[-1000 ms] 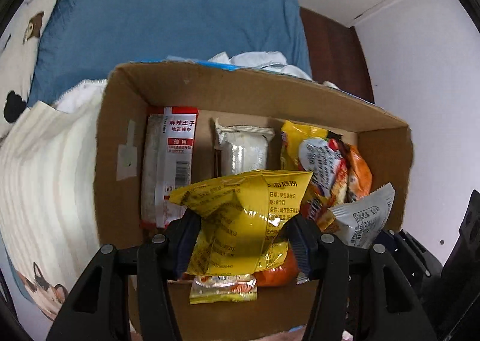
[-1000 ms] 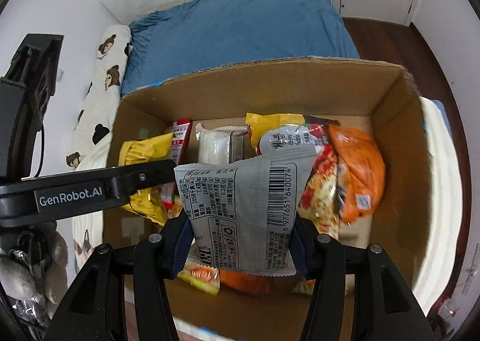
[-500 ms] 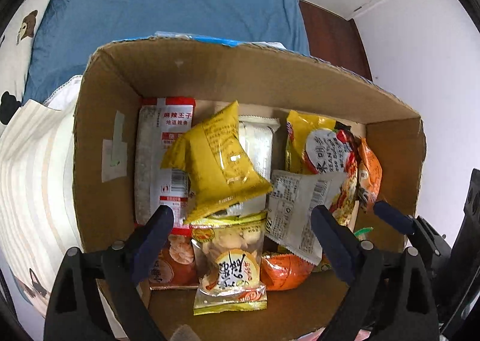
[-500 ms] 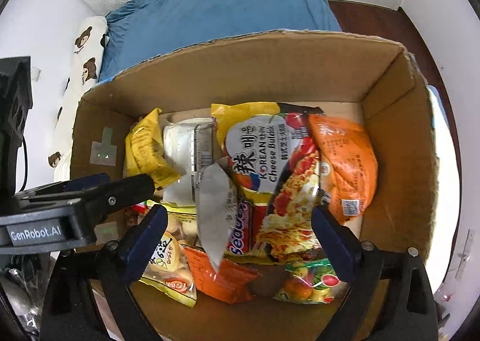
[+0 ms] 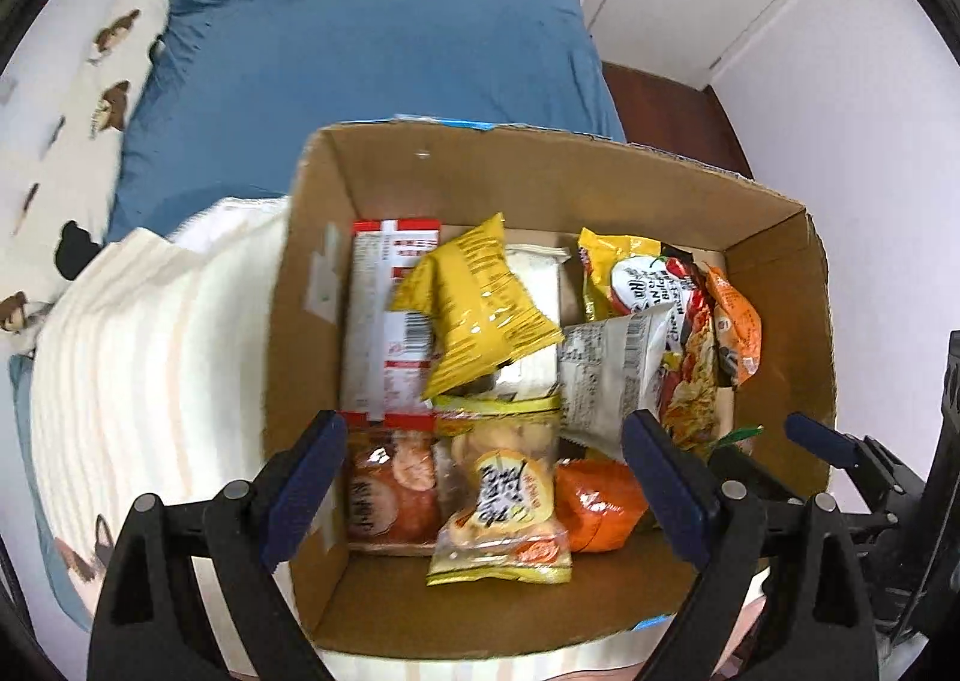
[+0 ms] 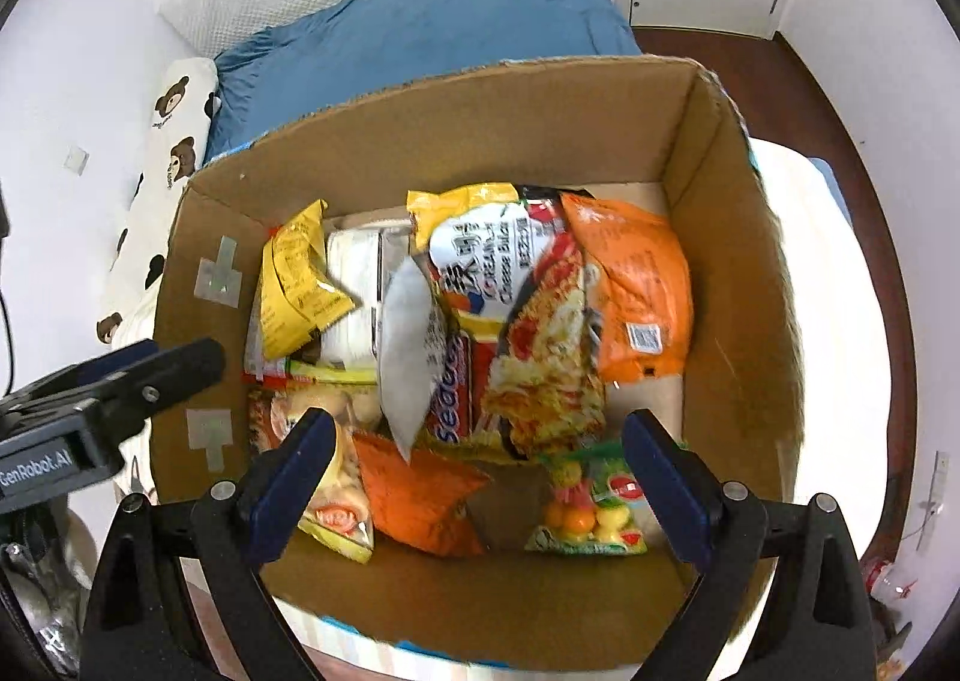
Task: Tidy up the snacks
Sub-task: 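Carry both packets into the box and open both tools to release, then grasp the red triangular candy with the left tool while the right tool grasps the wrapped yellow egg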
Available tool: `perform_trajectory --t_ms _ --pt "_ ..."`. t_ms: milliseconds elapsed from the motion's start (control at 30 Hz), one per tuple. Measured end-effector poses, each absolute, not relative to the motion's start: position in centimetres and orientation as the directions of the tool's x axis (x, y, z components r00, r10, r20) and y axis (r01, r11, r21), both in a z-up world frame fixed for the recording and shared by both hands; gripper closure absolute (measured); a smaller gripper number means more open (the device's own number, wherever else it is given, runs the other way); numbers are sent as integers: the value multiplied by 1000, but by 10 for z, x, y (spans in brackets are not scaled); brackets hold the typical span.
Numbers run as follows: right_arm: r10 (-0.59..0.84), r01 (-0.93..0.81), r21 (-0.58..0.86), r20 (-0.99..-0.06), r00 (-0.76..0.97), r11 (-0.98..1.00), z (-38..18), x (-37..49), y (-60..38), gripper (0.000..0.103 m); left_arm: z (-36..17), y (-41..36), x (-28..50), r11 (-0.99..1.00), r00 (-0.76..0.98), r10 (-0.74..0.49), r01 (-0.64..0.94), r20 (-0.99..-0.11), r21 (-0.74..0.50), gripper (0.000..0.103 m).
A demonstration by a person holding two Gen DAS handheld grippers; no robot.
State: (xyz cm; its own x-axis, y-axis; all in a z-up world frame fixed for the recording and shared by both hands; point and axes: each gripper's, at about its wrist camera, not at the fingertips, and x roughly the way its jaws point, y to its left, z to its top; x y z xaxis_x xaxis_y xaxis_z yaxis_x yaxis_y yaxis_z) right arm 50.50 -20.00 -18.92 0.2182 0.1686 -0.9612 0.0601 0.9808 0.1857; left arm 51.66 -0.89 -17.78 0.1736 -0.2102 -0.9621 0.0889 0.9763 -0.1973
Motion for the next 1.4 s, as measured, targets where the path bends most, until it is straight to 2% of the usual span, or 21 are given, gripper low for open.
perform_trajectory --t_ms 267,633,1100,1400 --pt "153 33 170 -944 293 985 -170 466 -197 5 -154 -10 472 988 301 -142 104 -943 -115 9" --pt "116 -22 119 -884 454 993 -115 388 -189 5 -110 -7 391 993 488 -99 110 -867 -52 9" --pt "142 -38 149 -796 588 988 -50 284 -196 5 -47 0 289 992 640 -107 120 -761 -38 9" --pt "167 -34 187 -761 627 982 -29 237 -200 5 -35 4 252 990 649 -136 123 -749 -73 9"
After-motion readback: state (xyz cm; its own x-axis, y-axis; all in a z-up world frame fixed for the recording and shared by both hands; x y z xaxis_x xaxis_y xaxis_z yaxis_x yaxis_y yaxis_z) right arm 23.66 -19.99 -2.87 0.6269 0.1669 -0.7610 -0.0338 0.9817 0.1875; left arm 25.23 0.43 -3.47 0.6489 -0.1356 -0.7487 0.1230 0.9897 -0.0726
